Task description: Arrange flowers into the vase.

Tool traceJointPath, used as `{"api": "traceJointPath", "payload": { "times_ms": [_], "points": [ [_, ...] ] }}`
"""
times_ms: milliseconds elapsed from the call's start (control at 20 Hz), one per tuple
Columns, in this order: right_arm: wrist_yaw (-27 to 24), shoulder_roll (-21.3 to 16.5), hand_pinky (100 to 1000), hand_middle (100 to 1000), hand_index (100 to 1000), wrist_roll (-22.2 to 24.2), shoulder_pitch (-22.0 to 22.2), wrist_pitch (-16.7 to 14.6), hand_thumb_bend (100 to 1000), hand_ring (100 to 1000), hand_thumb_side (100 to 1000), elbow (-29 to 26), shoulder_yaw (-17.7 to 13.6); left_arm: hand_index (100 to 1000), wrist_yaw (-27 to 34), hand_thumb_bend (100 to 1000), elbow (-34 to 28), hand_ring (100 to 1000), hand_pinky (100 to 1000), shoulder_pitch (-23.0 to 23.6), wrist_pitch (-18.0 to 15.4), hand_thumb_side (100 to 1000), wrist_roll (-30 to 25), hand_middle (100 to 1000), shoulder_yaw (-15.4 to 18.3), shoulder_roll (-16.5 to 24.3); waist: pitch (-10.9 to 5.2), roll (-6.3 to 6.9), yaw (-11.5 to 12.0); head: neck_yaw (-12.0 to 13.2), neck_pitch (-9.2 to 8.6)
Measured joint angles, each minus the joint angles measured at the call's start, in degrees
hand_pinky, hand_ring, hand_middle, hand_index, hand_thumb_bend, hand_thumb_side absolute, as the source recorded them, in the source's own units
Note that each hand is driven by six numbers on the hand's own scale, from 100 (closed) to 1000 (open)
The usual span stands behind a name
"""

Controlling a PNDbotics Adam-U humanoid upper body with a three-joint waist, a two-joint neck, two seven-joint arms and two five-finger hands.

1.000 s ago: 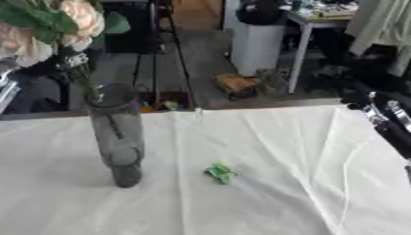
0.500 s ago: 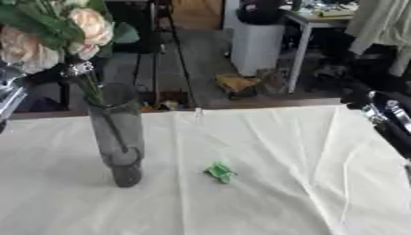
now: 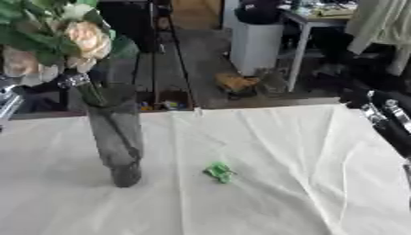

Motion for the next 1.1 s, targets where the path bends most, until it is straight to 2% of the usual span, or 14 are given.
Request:
{"api": "traceJointPath", "payload": {
  "times_ms": [100,300,550,800,1100],
  "points": [
    [0.0,0.0,800,662,756,0.0,0.0,0.0,100,802,863,0.0,-0.1,687,-0.8,558,0.6,687,709,0.5,-1.3,953,0.1,577,-0.1,-0.1,0.07,-0.05,0.0,0.0,0.0],
    [0.0,0.0,800,661,756,-0.1,0.0,-0.1,100,801,863,0.0,-0.1,710,-1.9,597,1.6,747,746,1.0,-3.0,967,0.5,627,-0.3,-0.1,0.19,-0.13,0.1,-0.2,0.21],
    [0.0,0.0,800,662,756,-0.2,0.0,-0.2,100,801,863,0.0,-0.1,691,-2.4,601,1.8,723,736,1.3,-3.9,944,2.3,585,-0.3,-0.2,0.28,-0.18,0.1,-0.2,0.31],
    [0.0,0.0,800,662,756,-0.2,0.0,-0.2,100,801,864,0.0,-0.1,659,-0.7,613,1.4,690,711,1.1,-3.3,898,5.0,538,-0.1,-0.6,0.28,-0.19,0.2,-0.2,0.33],
    [0.0,0.0,799,661,756,-0.2,0.0,-0.2,100,800,864,0.0,-0.1,662,0.6,657,-0.5,710,721,-0.3,-2.2,870,8.4,563,0.4,-0.6,0.28,-0.19,0.2,-0.2,0.34]
  ]
}}
